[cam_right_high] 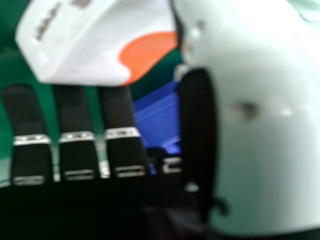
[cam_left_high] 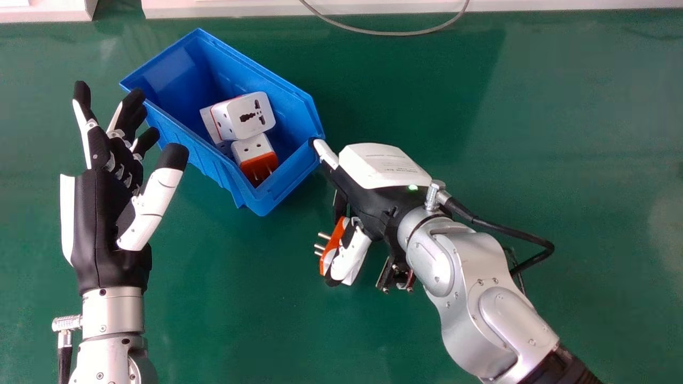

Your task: Pick all objects and put in blue box

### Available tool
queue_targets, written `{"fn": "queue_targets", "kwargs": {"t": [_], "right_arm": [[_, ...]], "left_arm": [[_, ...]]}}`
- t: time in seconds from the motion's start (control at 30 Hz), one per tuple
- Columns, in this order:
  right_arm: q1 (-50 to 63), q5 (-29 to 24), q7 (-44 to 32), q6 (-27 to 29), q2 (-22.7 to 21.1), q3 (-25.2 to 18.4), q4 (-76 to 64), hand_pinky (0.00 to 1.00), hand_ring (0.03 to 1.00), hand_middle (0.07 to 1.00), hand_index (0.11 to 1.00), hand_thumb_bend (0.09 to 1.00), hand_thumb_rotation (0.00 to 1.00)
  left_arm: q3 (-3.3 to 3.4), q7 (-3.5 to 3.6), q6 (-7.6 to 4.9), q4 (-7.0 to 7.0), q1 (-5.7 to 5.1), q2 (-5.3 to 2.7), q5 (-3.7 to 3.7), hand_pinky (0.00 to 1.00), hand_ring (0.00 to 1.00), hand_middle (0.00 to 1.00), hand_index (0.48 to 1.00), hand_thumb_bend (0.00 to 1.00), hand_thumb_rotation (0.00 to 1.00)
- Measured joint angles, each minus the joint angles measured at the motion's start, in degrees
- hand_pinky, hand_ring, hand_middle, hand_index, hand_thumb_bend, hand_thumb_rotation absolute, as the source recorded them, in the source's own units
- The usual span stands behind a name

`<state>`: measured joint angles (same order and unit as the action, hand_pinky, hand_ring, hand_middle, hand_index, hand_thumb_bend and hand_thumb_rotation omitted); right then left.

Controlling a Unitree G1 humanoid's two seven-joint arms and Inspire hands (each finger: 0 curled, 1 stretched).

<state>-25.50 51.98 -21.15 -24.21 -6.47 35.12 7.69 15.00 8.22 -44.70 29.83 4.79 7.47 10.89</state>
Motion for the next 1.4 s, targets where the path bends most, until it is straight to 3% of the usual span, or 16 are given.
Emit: {"fn": "queue_targets", "kwargs": {"t": [0.37,0.5,0.63,0.83,1.2,1.4], "right_arm": [[1.97,-1.82,0.74,0.63,-0.44,-0.58,-2.06,0.41,0.509,0.498,0.490,0.519,0.00],[4.66,-2.29,0.83,0.31,-0.84,-1.16,-6.19,0.33,0.421,0.494,0.527,0.511,0.00],[6.96,-3.19,1.26,0.72,-1.24,-2.68,-11.61,0.26,0.399,0.486,0.522,0.511,0.00],[8.74,-4.74,4.72,3.84,-2.09,-5.43,-17.84,0.24,0.394,0.478,0.519,0.510,0.00],[10.73,-6.85,9.98,7.28,-1.68,-7.77,-22.55,0.30,0.401,0.485,0.509,0.515,0.00],[9.36,-8.52,17.31,14.88,-1.47,-8.73,-21.02,0.32,0.419,0.487,0.498,0.508,0.00]], "left_arm": [[-0.01,0.47,0.00,-0.02,-0.09,0.00,0.43,0.89,0.93,0.92,0.910,0.84,0.55],[-0.01,0.40,0.00,-0.04,-0.14,-0.01,0.40,0.89,0.93,0.92,0.909,0.84,0.56],[-0.02,0.84,0.18,-0.34,-0.25,-0.09,0.99,0.89,0.93,0.92,0.909,0.85,0.54],[0.00,0.45,0.12,-0.32,-0.31,-0.07,0.29,0.89,0.93,0.92,0.911,0.84,0.55],[0.02,0.41,-0.10,-0.23,-0.31,-0.07,0.36,0.88,0.92,0.92,0.914,0.80,0.54],[0.02,0.30,-0.15,-0.09,-0.25,-0.07,0.28,0.89,0.93,0.92,0.913,0.80,0.54]]}}
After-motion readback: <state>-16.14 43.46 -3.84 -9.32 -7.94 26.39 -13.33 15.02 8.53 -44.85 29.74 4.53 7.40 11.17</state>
